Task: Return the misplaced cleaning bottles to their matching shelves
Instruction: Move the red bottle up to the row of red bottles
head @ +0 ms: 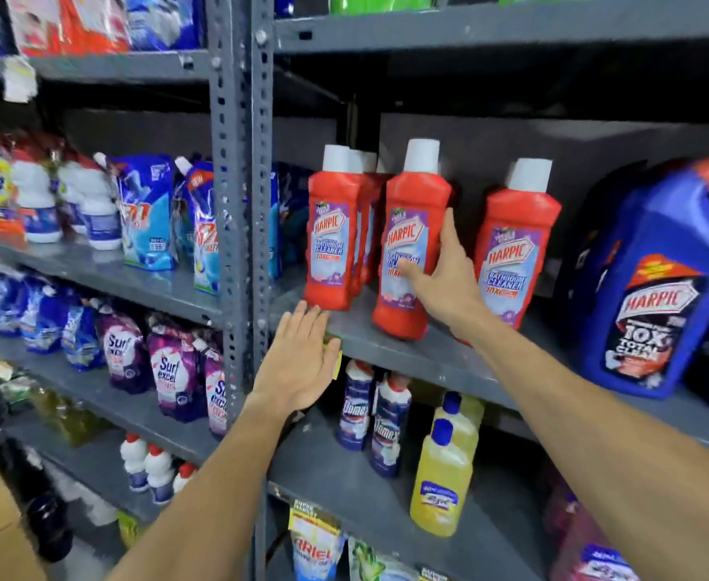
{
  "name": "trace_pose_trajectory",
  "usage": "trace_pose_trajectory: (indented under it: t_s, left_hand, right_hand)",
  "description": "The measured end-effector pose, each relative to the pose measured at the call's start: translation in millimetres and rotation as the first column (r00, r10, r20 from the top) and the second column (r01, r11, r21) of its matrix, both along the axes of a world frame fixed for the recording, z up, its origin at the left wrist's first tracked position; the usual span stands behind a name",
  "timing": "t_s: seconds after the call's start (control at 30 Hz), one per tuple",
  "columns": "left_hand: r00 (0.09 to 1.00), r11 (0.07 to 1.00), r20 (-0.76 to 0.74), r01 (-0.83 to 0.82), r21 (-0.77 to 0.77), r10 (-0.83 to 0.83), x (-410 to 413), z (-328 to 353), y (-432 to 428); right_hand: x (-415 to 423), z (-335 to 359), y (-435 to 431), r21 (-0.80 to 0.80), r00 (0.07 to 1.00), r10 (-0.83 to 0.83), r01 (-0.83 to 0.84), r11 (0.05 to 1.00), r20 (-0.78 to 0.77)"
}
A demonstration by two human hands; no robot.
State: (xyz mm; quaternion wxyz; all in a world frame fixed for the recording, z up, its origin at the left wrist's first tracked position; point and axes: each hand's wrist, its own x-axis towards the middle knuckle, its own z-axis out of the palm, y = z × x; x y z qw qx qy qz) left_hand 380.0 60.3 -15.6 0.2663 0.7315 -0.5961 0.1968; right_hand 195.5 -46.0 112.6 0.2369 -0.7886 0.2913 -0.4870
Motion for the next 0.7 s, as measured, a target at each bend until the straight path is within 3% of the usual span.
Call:
trace_pose_trajectory:
  t_s: [0.17,0.43,0.7]
  left_hand:
    - [1.000,0.999,-0.001,0.029,-0.019,-0.029,9.0,-3.6,-3.1]
    - [0.998,0.998,0.022,0.054,-0.025,-0.054,12.7,-0.3,-1.8]
    - [0.999,0.997,0.004,0.048,-0.058,-0.048,8.9,-1.4,-0.2]
  right_hand:
    - [3.2,-18.9,-8.1,0.007,0.999,0.007,-0.007,1.000,0.053]
    - [-2.5,-63.1,-4.5,0.179,0.998,0.057,-0.056,0.982,0.003]
    - [3.0,-61.6,-4.8,0.213,0.999,-0.039,0.042,0.976,-0.021]
